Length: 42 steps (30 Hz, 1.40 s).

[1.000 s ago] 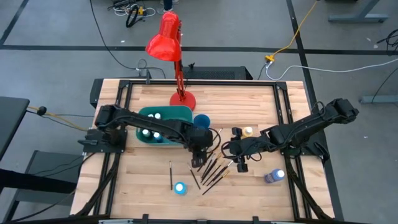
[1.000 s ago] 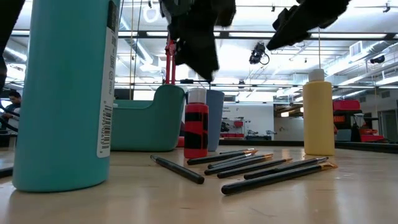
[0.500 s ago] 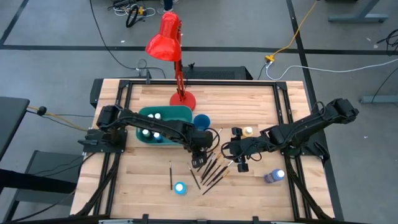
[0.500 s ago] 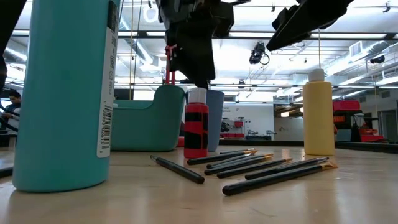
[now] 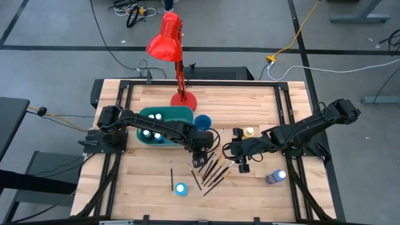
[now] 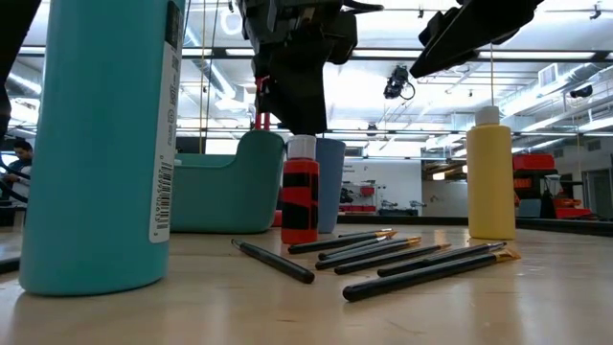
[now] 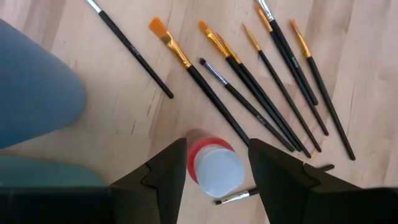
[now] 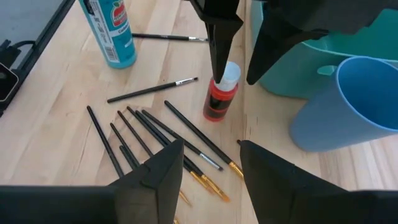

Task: Pick & Place Paint Supplies
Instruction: Put the red orange paint bottle into the green bin

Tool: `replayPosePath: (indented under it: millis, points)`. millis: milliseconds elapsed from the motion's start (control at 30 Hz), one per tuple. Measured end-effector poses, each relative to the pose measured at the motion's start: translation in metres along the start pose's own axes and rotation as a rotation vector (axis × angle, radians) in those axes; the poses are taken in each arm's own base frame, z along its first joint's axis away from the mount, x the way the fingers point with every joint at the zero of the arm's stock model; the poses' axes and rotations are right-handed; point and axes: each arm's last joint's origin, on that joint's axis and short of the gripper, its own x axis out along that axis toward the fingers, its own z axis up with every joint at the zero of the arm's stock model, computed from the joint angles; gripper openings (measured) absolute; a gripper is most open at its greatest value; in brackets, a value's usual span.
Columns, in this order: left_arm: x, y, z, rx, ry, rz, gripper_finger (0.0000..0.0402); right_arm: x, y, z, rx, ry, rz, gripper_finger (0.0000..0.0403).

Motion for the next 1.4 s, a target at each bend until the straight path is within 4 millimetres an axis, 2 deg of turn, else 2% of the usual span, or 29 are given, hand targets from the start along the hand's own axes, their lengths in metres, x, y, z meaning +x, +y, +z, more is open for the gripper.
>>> replayPosePath:
  millis: [300,433,700,1133,1400]
  points:
    - [0.000,-0.006,-0.003,0.152,0.011,-0.008,0.0183,0.000,0.000,0.000,0.000,-0.001,0.001,0.0169]
    - [0.000,-0.008,-0.005,0.167,0.010,-0.011,0.0183,0.000,0.000,0.000,0.000,-0.001,0.001,0.0169]
    - [0.014,-0.003,-0.016,0.175,0.034,0.016,0.0183,0.000,0.000,0.000,0.000,-0.002,0.001,0.0169]
    - [0.015,-0.004,-0.014,0.216,0.004,0.006,0.0182,0.000,0.000,0.000,0.001,-0.003,0.001,0.0169]
    - [0.014,-0.004,-0.014,0.203,0.011,-0.005,0.0130,0.000,0.000,0.000,0.000,-0.003,0.001,0.0169]
